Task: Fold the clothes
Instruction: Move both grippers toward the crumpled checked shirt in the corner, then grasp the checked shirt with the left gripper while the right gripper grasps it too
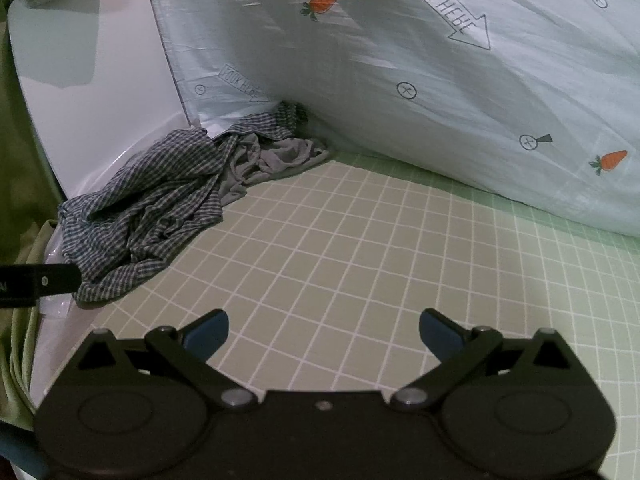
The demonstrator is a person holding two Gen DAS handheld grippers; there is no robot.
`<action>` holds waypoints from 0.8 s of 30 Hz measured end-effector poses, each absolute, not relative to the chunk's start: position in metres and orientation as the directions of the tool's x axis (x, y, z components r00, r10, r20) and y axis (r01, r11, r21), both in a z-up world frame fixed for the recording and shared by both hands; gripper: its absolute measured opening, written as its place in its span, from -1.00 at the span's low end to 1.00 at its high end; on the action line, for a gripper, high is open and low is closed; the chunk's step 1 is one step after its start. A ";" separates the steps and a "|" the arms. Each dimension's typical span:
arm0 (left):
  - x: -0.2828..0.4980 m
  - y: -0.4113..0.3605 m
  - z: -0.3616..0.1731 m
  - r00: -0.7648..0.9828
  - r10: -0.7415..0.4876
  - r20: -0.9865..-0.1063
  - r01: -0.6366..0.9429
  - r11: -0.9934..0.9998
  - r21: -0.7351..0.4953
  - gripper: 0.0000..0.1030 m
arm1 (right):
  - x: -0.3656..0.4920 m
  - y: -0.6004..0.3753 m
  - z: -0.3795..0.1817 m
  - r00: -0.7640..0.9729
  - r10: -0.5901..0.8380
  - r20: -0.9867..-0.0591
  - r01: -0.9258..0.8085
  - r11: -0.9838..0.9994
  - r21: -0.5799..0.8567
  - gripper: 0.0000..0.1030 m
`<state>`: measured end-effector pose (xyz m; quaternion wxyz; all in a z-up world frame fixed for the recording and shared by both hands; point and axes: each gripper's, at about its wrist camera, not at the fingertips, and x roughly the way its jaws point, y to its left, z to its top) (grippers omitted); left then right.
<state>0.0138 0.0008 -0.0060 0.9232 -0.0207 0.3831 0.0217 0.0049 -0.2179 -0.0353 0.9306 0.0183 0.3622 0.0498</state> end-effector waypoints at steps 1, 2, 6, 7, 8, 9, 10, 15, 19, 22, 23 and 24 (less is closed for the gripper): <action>0.014 0.001 -0.006 0.705 0.025 -0.709 -0.057 0.998 -0.022 1.00 | 0.005 -0.218 -0.035 0.732 0.106 -0.673 -0.079 0.994 0.071 1.00; 0.014 0.001 -0.006 0.704 0.026 -0.709 -0.058 0.998 -0.021 1.00 | 0.005 -0.218 -0.035 0.732 0.107 -0.673 -0.080 0.994 0.071 1.00; 0.013 0.002 -0.006 0.702 0.031 -0.712 -0.062 0.998 -0.018 1.00 | 0.005 -0.220 -0.036 0.730 0.111 -0.675 -0.084 0.994 0.073 1.00; 0.013 0.002 -0.006 0.701 0.032 -0.712 -0.063 0.998 -0.018 1.00 | 0.005 -0.220 -0.036 0.729 0.112 -0.675 -0.085 0.994 0.073 1.00; 0.013 0.002 -0.006 0.700 0.033 -0.713 -0.064 0.998 -0.017 1.00 | 0.005 -0.220 -0.036 0.729 0.113 -0.675 -0.086 0.994 0.073 1.00; 0.013 0.003 -0.007 0.699 0.034 -0.714 -0.065 0.998 -0.017 1.00 | 0.005 -0.220 -0.037 0.729 0.113 -0.676 -0.086 0.994 0.073 1.00; 0.013 0.003 -0.007 0.699 0.035 -0.715 -0.067 0.998 -0.017 1.00 | 0.005 -0.220 -0.037 0.728 0.113 -0.676 -0.086 0.994 0.073 1.00; 0.014 0.004 -0.007 0.697 0.027 -0.716 -0.064 0.998 -0.024 1.00 | 0.007 -0.218 -0.037 0.726 0.106 -0.679 -0.081 0.994 0.068 1.00; 0.016 0.006 -0.008 0.696 0.029 -0.717 -0.070 0.997 -0.027 1.00 | 0.009 -0.216 -0.038 0.725 0.099 -0.682 -0.079 0.995 0.061 1.00; 0.020 0.013 -0.011 0.685 0.040 -0.728 -0.096 0.995 -0.036 1.00 | 0.013 -0.211 -0.039 0.721 0.098 -0.686 -0.088 0.995 0.049 1.00; 0.021 0.017 -0.012 0.680 0.044 -0.732 -0.109 0.993 -0.042 1.00 | 0.014 -0.209 -0.039 0.720 0.098 -0.687 -0.092 0.995 0.046 1.00; 0.023 0.022 -0.013 0.676 0.047 -0.736 -0.122 0.991 -0.049 1.00 | 0.015 -0.207 -0.039 0.718 0.102 -0.688 -0.099 0.994 0.044 1.00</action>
